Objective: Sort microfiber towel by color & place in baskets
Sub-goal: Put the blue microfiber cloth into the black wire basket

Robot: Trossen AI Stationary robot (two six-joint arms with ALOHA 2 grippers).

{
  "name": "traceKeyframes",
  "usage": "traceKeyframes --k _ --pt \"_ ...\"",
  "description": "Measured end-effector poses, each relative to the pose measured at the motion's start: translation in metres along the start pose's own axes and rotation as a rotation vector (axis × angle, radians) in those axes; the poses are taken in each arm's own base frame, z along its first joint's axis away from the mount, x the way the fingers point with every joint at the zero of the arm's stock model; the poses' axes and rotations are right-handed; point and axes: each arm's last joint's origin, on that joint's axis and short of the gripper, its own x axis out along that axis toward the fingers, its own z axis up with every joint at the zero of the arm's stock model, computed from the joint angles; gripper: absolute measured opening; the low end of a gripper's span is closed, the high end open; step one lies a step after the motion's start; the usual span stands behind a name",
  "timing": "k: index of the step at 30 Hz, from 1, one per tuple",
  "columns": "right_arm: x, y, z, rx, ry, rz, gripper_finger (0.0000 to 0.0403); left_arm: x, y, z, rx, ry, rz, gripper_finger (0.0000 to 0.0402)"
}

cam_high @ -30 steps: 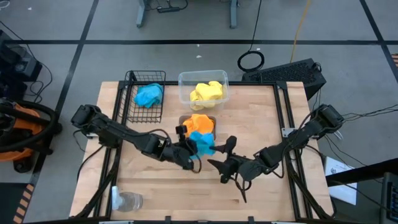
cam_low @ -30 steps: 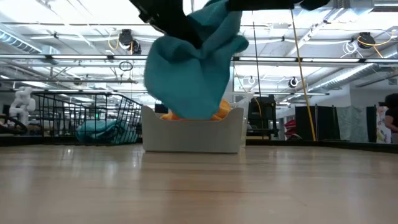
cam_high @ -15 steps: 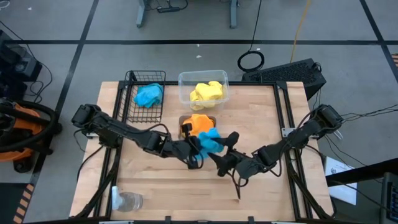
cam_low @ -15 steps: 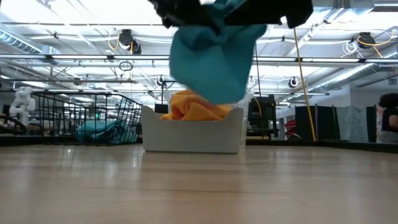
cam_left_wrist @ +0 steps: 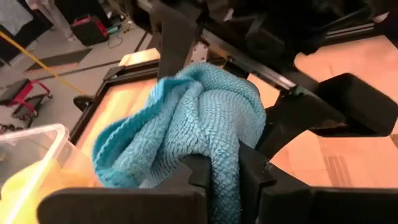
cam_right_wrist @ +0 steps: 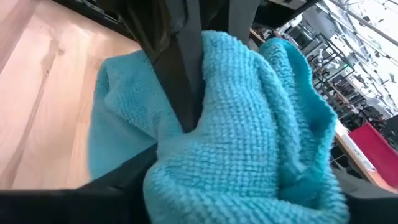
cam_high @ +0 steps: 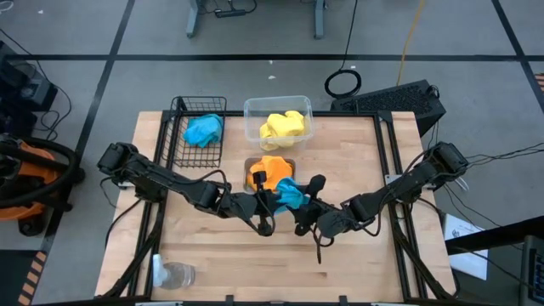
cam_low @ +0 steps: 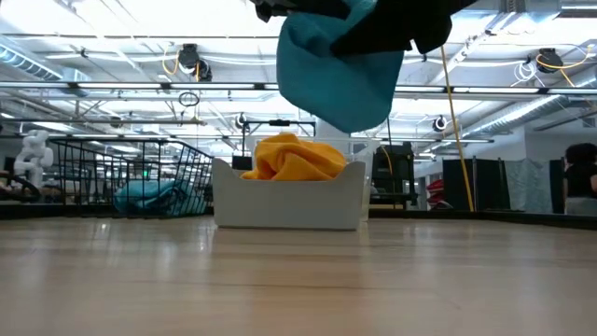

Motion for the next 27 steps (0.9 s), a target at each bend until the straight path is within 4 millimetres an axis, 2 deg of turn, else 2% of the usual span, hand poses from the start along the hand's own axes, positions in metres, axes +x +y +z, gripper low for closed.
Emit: traceKeyframes --k 3,8,11,14,16,21,27 --pt "0.001 -0.001 0.0 0.004 0.002 -0.001 0.0236 -0.001 -0.002 0.001 0.015 -0.005 -0.004 0.0038" --pt "0.001 0.0 -0.001 -0.001 0.002 0.01 0.0133 -0.004 -0.007 0.0 0.028 0.002 -0.018 0.0052" --pt "-0.001 0.001 -0.001 -0.015 0.005 0.018 0.0074 -0.006 -0.011 -0.003 0.056 0.033 -0.03 0.0091" --pt "-0.001 0.003 -0.002 -0.032 0.008 0.047 0.0032 -0.009 -0.016 -0.007 0.103 0.071 -0.021 0.0145" --pt "-0.002 0.002 -0.003 -0.036 0.008 0.069 0.002 -0.012 -0.02 -0.009 0.126 0.089 0.013 0.0184" --pt "-0.002 0.003 -0.004 -0.043 0.015 0.079 0.0027 -0.023 -0.032 -0.013 0.257 0.121 0.112 0.0261" --pt "0.0 0.003 -0.005 -0.006 0.015 0.138 0.0033 -0.041 -0.055 -0.01 0.421 0.076 0.125 0.0287"
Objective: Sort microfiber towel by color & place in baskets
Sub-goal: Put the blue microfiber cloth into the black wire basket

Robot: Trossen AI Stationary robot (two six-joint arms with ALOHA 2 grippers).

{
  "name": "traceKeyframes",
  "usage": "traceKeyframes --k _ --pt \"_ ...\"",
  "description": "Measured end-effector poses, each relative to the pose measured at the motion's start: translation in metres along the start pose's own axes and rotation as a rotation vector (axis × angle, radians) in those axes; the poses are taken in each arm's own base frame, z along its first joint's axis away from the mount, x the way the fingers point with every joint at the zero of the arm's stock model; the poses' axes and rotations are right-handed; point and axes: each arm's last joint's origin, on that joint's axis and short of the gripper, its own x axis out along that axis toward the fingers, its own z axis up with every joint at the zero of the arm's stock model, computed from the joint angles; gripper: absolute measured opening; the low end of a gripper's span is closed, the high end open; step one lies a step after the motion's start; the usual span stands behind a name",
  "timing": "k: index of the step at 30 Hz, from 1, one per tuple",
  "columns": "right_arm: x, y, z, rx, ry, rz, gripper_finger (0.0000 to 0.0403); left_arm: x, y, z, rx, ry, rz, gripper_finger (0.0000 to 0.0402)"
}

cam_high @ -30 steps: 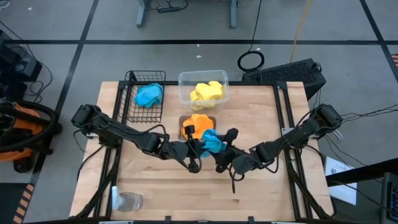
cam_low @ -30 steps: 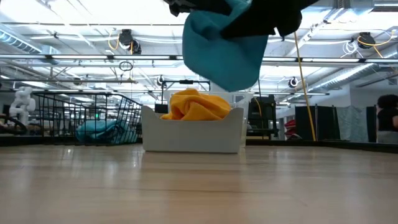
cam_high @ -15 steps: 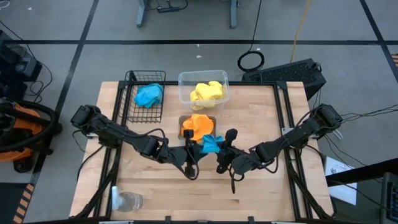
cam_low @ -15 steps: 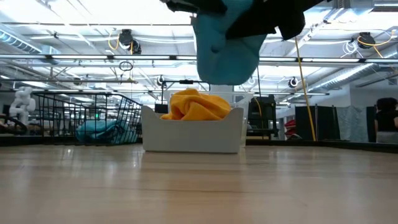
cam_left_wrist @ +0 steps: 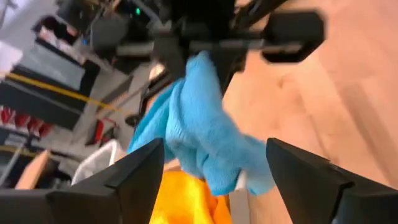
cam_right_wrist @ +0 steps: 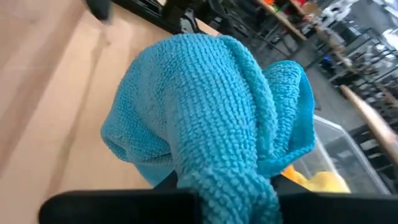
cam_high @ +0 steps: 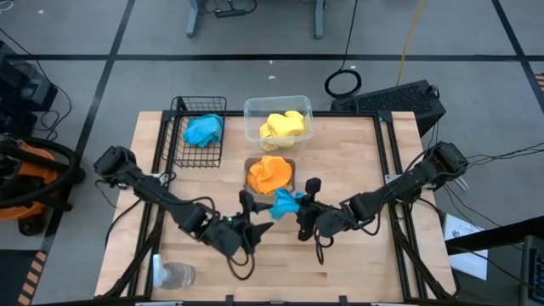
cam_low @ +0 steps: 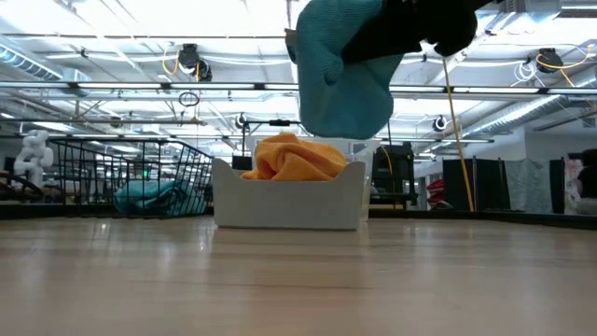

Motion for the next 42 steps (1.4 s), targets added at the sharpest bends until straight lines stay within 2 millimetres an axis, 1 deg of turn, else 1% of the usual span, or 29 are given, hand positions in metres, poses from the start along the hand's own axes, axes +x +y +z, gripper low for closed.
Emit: traceKeyframes --k 3,5,8,10,13,16,19,25,31,33,35,37,40,42 --pt "0.002 -0.002 0.003 0.026 -0.011 0.062 0.0029 -0.007 -0.004 0.008 0.01 -0.059 0.002 0.0288" --pt "0.004 -0.004 0.006 0.057 -0.014 0.123 0.0029 -0.009 -0.004 0.014 -0.012 -0.104 0.013 0.0288" --pt "0.007 -0.008 0.01 0.101 0.011 0.182 0.0033 -0.009 0.001 0.021 -0.083 -0.173 0.022 0.0288" --pt "0.007 -0.011 0.011 0.113 0.042 0.182 0.0034 -0.007 0.002 0.022 -0.088 -0.194 -0.013 0.0288" --pt "0.007 -0.014 0.013 0.118 0.078 0.18 0.0034 -0.001 0.005 0.019 -0.092 -0.185 -0.044 0.0288" --pt "0.006 -0.017 0.018 0.112 0.087 0.189 0.0035 0.01 0.011 0.012 -0.113 -0.135 -0.031 0.0288" --pt "0.004 -0.019 0.025 0.119 0.078 0.231 0.0035 0.017 0.014 0.006 -0.105 -0.092 -0.019 0.0288" --pt "0.002 -0.026 0.037 0.119 0.074 0.241 0.0036 0.029 0.011 0.001 -0.133 -0.068 -0.034 0.0288" --pt "0.0 -0.03 0.044 0.101 0.088 0.246 0.0036 0.032 0.011 -0.005 -0.123 -0.013 -0.012 0.0287" --pt "-0.001 -0.031 0.045 0.096 0.092 0.247 0.0036 0.032 0.011 -0.006 -0.132 -0.006 -0.012 0.0282" --pt "-0.001 -0.031 0.045 0.1 0.099 0.247 0.0036 0.033 0.012 -0.006 -0.13 0.0 -0.008 0.0267" --pt "-0.001 -0.031 0.045 0.103 0.099 0.247 0.0037 0.033 0.012 -0.007 -0.124 0.005 -0.002 0.0242" --pt "-0.001 -0.031 0.044 0.126 0.108 0.247 0.0053 0.034 0.012 -0.007 -0.099 0.01 0.004 0.0182" --pt "-0.001 -0.031 0.043 0.136 0.121 0.251 0.0078 0.034 0.013 -0.008 -0.094 0.012 0.005 0.0129"
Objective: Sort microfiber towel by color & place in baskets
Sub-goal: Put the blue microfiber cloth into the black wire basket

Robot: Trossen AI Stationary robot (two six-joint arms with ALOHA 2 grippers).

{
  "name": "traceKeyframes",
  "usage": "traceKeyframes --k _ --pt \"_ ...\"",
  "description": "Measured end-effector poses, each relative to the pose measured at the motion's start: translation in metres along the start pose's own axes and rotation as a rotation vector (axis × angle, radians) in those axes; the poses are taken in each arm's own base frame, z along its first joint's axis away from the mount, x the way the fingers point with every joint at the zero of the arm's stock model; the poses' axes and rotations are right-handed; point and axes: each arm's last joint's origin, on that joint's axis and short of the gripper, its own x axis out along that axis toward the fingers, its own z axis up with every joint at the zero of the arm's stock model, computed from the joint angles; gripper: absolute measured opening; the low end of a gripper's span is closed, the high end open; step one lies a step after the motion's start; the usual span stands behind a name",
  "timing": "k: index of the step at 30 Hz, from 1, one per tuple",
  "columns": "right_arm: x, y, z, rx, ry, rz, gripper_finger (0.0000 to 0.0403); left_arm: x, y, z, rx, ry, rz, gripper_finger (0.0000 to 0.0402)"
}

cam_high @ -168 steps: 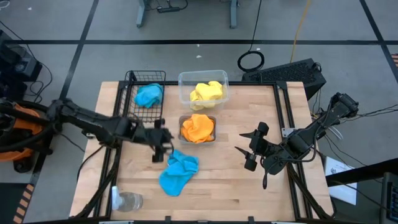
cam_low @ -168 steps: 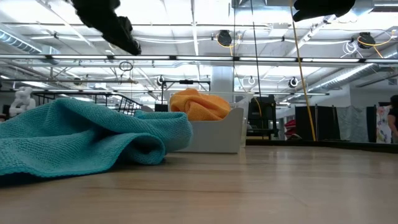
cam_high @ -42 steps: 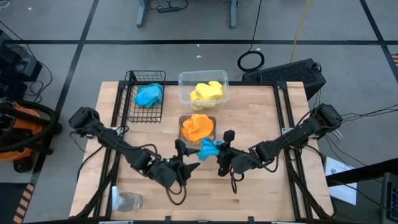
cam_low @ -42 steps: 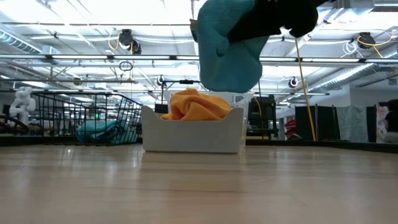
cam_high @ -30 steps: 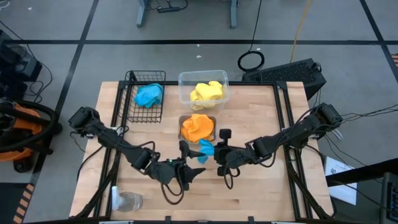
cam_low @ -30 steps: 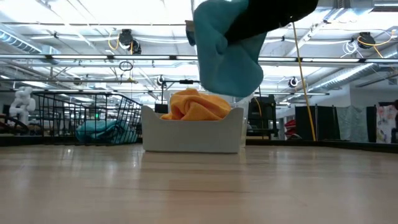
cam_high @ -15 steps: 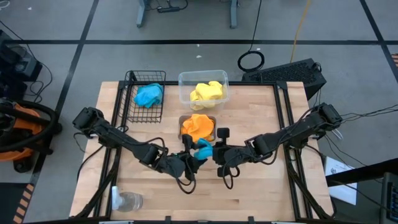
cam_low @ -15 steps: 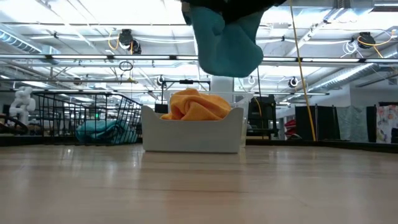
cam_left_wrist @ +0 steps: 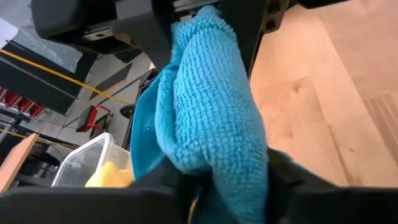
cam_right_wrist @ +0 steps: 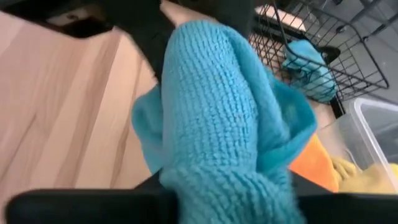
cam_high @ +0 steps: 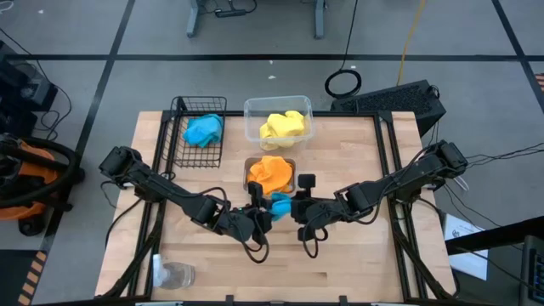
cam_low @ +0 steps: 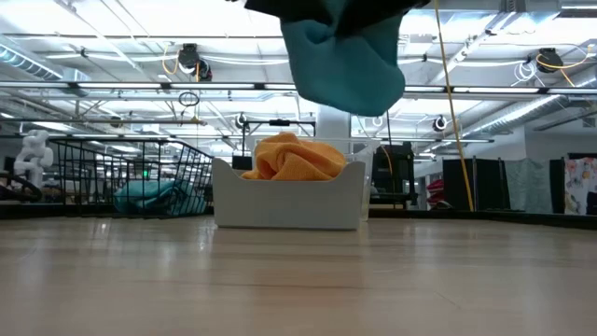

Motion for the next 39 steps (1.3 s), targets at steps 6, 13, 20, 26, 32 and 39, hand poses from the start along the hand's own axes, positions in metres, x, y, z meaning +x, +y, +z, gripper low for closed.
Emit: traceKeyframes --k 6,13,20,26,32,39 --pt "-0.001 0.0 -0.009 -0.013 0.087 0.003 0.0177 0.001 0.001 -0.001 0.003 0.005 -0.003 0.0042" --pt "-0.006 -0.002 -0.019 -0.014 0.181 -0.002 0.0264 0.004 0.006 -0.005 -0.016 0.033 0.005 0.0061" --pt "-0.028 -0.012 -0.032 0.084 0.315 -0.042 0.0282 -0.008 0.032 -0.012 -0.023 0.124 0.059 0.0048" --pt "-0.043 -0.008 -0.04 0.182 0.381 -0.066 0.0269 -0.032 0.084 -0.026 -0.07 0.23 0.133 0.0049" --pt "-0.055 0.009 -0.039 0.154 0.323 -0.077 0.0255 -0.061 0.15 -0.062 -0.239 0.417 0.265 0.005" --pt "-0.068 0.025 -0.039 0.075 0.234 -0.151 0.0242 -0.091 0.203 -0.109 -0.408 0.621 0.44 0.0051"
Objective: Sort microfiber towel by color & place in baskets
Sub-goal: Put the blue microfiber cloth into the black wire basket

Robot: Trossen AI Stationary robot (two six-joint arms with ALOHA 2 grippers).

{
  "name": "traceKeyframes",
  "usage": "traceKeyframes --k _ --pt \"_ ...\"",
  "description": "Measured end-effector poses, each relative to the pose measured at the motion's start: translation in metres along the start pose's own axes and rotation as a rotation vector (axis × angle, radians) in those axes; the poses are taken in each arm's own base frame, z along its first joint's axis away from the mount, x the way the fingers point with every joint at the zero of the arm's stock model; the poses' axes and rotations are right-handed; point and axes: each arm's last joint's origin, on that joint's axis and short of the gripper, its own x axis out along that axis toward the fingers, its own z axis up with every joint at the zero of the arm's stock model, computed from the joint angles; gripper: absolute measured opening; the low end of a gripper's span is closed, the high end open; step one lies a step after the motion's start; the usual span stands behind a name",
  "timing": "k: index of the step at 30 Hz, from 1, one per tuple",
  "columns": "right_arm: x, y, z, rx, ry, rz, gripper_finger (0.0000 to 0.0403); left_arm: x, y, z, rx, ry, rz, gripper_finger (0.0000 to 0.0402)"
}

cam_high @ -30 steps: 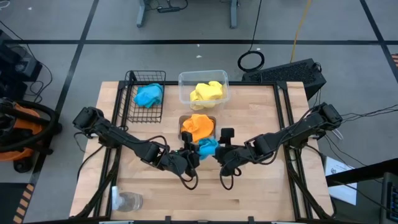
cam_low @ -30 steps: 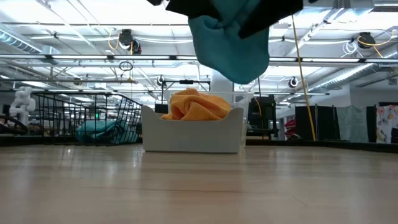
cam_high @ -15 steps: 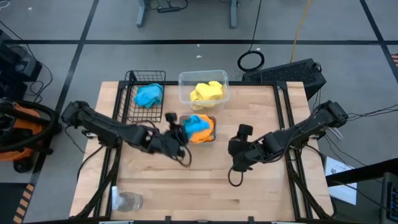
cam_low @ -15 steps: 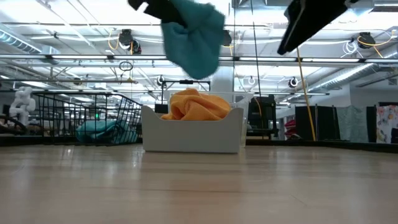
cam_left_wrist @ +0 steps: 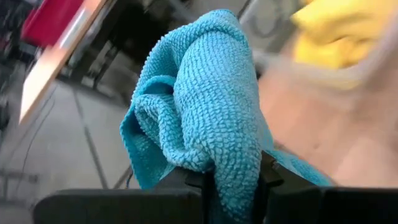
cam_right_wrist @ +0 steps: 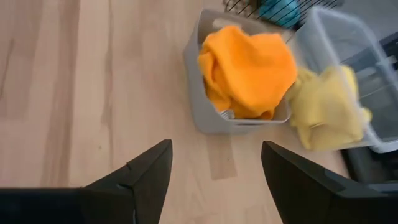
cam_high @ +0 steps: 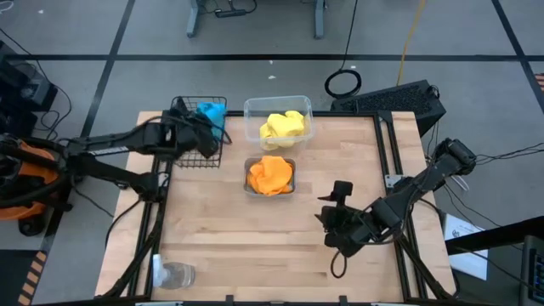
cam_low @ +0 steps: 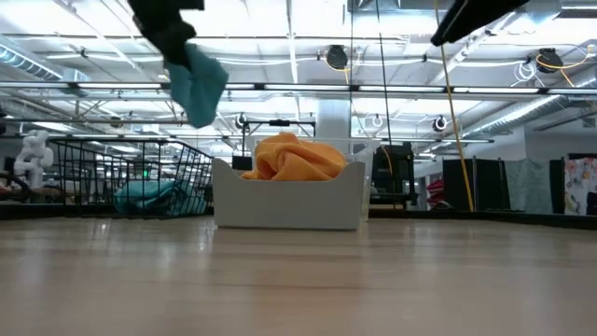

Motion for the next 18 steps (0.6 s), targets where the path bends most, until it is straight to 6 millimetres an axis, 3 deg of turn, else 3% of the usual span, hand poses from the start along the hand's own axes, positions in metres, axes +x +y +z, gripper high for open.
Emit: traceKeyframes --k 6,12,18 --pt "-0.004 0.002 -0.001 -0.017 -0.055 -0.065 0.0227 0.028 0.019 -0.024 -0.054 0.152 0.006 0.0051" --pt "-0.003 0.002 0.0 -0.026 -0.055 -0.071 0.0214 0.049 0.011 -0.044 -0.065 0.263 -0.128 0.0052" --pt "-0.002 0.001 0.002 -0.023 -0.066 -0.075 0.0206 0.061 0.002 -0.057 -0.038 0.289 -0.127 0.0052"
